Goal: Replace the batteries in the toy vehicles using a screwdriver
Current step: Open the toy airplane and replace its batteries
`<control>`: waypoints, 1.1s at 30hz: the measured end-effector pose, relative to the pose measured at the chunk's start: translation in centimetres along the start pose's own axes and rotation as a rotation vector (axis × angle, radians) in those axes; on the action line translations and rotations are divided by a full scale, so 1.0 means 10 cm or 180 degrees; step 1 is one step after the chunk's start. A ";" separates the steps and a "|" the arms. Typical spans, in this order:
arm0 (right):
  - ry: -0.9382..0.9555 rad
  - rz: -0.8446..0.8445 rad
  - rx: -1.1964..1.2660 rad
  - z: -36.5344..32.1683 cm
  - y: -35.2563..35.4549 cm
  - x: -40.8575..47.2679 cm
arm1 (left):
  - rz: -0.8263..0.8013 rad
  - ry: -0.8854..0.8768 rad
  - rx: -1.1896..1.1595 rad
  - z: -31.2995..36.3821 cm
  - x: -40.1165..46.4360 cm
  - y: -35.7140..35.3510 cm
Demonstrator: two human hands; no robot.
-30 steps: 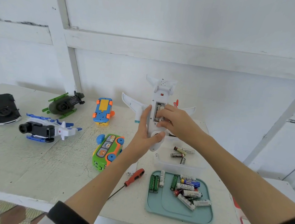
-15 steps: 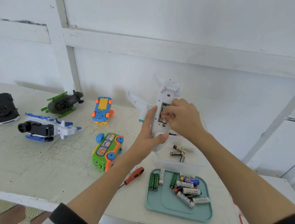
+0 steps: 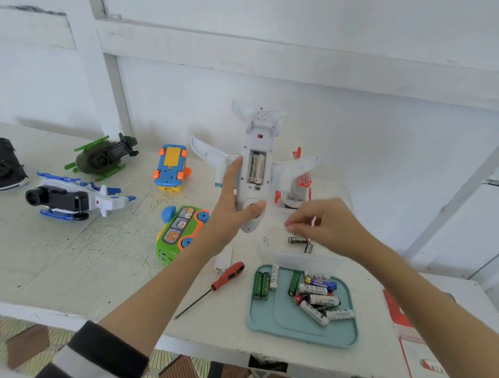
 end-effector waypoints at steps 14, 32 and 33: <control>-0.0227 -0.1172 -0.2112 0.37 -1.08 -0.22 | 0.0076 0.0044 0.0107 -0.04 -0.02 0.05; -0.0144 -0.0556 -0.0520 0.40 -0.90 -0.19 | 0.0125 0.0096 0.0130 -0.12 0.01 0.10; -0.0154 -0.0392 -0.0274 0.37 -0.80 -0.18 | 0.0117 0.0096 0.0114 -0.12 0.02 0.09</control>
Point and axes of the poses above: each hand's wrist, its own x-axis towards the middle knuckle, its own y-axis out of the back of the hand, z = x × y, the point moved 8 cm from there along x, towards the middle knuckle, and after that the axes turned 10 degrees about -z, right-handed, at the moved point
